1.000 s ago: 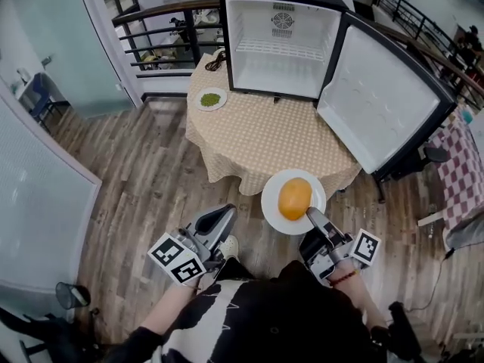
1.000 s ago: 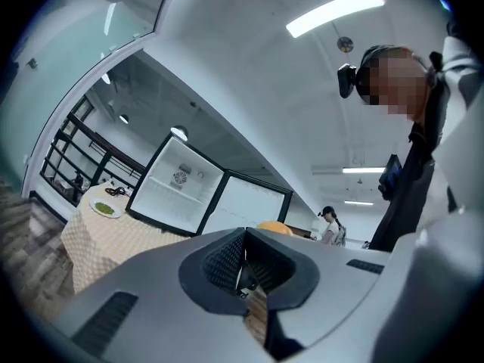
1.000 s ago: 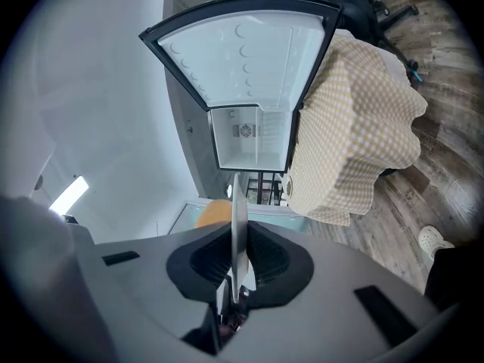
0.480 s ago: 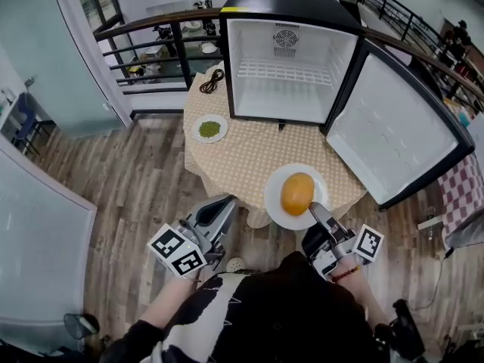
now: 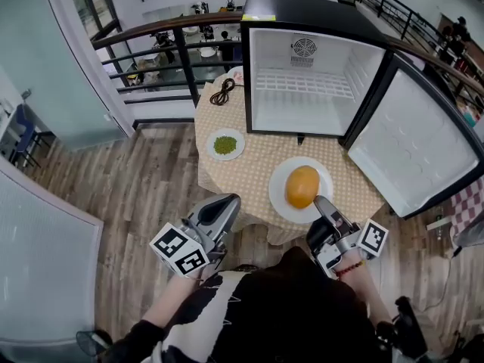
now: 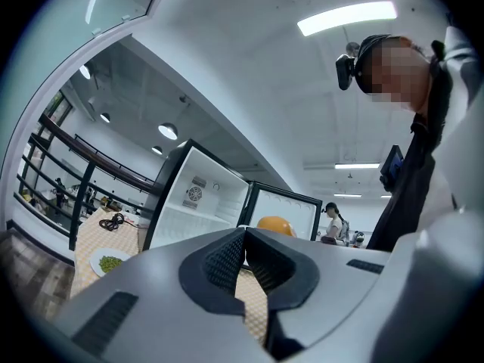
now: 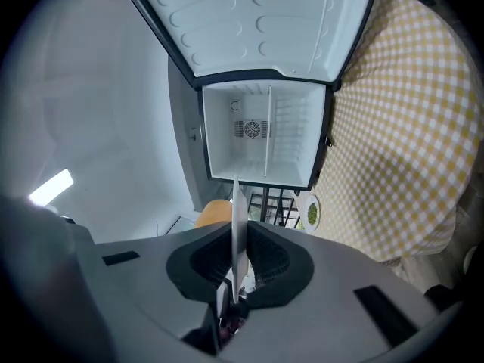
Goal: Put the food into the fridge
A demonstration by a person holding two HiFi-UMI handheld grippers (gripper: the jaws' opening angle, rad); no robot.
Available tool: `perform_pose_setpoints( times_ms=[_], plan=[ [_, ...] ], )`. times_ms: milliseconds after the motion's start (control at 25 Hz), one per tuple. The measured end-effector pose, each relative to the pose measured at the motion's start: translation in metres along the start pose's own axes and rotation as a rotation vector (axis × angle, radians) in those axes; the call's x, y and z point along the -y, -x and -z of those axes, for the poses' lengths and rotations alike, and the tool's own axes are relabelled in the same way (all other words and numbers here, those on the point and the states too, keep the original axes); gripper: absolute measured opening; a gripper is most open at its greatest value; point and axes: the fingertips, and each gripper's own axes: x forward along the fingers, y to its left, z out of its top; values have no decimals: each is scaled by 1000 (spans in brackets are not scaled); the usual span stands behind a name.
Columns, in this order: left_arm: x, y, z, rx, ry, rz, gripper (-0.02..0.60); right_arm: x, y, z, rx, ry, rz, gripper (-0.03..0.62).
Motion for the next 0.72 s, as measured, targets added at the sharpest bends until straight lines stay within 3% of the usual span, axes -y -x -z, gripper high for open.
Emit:
perform_pose_setpoints(
  times_ms=[400,720],
  plan=[
    [-69,2,8,-28,15,-17,12,27,-72,7,-21,15,3,38],
    [-72,20,-3,-35,23,-47,12,20,-89,10,-34,25,30,38]
  ],
)
